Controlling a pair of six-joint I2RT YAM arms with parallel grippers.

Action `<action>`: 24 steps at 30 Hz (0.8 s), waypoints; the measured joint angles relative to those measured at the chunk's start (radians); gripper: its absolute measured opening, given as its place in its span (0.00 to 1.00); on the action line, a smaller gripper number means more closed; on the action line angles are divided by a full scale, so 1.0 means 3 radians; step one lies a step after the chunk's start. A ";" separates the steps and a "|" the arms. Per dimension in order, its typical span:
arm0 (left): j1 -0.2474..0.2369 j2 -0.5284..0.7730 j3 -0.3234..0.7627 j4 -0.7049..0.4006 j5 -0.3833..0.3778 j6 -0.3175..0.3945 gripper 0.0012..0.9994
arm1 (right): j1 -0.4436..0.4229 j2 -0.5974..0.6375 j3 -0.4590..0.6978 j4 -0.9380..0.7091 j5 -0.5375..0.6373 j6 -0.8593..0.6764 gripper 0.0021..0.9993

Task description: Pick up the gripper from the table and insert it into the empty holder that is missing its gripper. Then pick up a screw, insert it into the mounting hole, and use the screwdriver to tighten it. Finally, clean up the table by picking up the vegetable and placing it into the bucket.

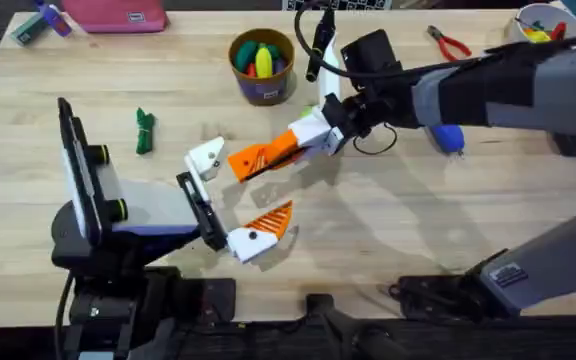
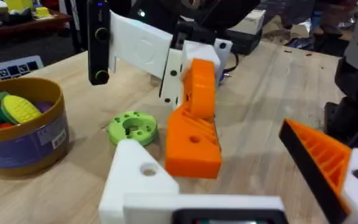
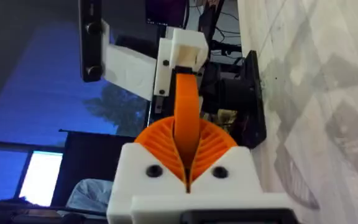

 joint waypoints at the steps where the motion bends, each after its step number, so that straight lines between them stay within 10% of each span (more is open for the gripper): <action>1: 0.0001 0.0000 0.0000 0.0000 -0.0001 0.0000 0.99 | 0.0008 0.0000 0.0000 0.0005 0.0000 0.0005 0.01; 24: 0.0009 0.0000 0.0000 0.0006 -0.0062 -0.0001 0.99 | 0.0123 0.0125 0.0219 0.0193 0.0092 0.0329 0.01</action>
